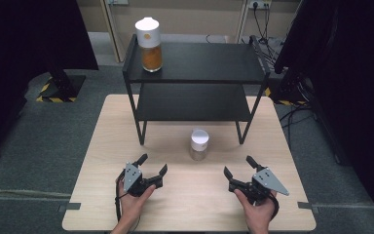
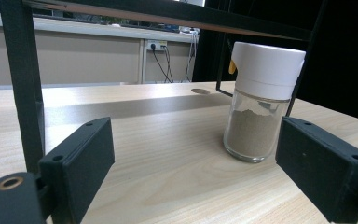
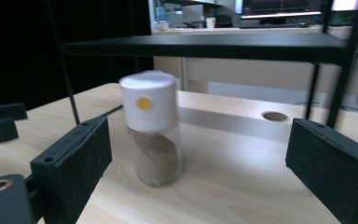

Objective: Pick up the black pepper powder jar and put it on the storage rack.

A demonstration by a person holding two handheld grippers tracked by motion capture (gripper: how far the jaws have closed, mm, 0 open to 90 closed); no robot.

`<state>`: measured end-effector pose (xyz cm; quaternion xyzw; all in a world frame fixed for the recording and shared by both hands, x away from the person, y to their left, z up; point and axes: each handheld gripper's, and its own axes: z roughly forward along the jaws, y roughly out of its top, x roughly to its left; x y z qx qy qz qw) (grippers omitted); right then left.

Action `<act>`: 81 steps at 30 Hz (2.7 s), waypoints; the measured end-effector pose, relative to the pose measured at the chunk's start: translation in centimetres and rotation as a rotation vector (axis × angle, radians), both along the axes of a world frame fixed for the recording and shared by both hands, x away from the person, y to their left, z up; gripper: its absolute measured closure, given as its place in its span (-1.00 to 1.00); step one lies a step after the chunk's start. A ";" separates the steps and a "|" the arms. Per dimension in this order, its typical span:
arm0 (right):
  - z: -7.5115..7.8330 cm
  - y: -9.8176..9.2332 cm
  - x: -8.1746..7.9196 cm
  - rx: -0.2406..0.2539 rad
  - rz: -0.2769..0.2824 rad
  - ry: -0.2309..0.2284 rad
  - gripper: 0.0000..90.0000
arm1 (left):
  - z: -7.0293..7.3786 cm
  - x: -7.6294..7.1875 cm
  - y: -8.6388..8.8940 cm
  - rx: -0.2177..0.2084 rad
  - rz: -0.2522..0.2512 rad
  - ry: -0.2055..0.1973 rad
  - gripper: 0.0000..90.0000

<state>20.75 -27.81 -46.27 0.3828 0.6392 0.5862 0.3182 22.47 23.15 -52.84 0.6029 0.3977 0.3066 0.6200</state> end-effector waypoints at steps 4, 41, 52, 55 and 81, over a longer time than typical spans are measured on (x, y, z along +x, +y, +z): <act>0.3 1.8 1.6 -0.014 0.028 -0.012 -0.84 | 0.0 0.0 0.0 0.006 -0.002 -0.004 -0.75; 0.7 8.4 10.1 -0.110 0.064 0.069 -0.62 | 0.0 0.0 0.0 0.007 -0.008 -0.004 -0.76; 0.0 9.4 10.4 -0.120 0.050 0.086 -0.47 | 0.0 0.1 0.1 0.007 -0.011 -0.003 -0.76; -0.2 9.6 10.3 -0.116 0.046 0.077 -0.43 | 0.0 0.0 0.1 0.006 -0.010 -0.004 -0.76; -0.4 9.2 9.4 -0.085 0.041 0.035 -0.32 | 0.0 0.1 0.1 0.006 -0.010 -0.003 -0.76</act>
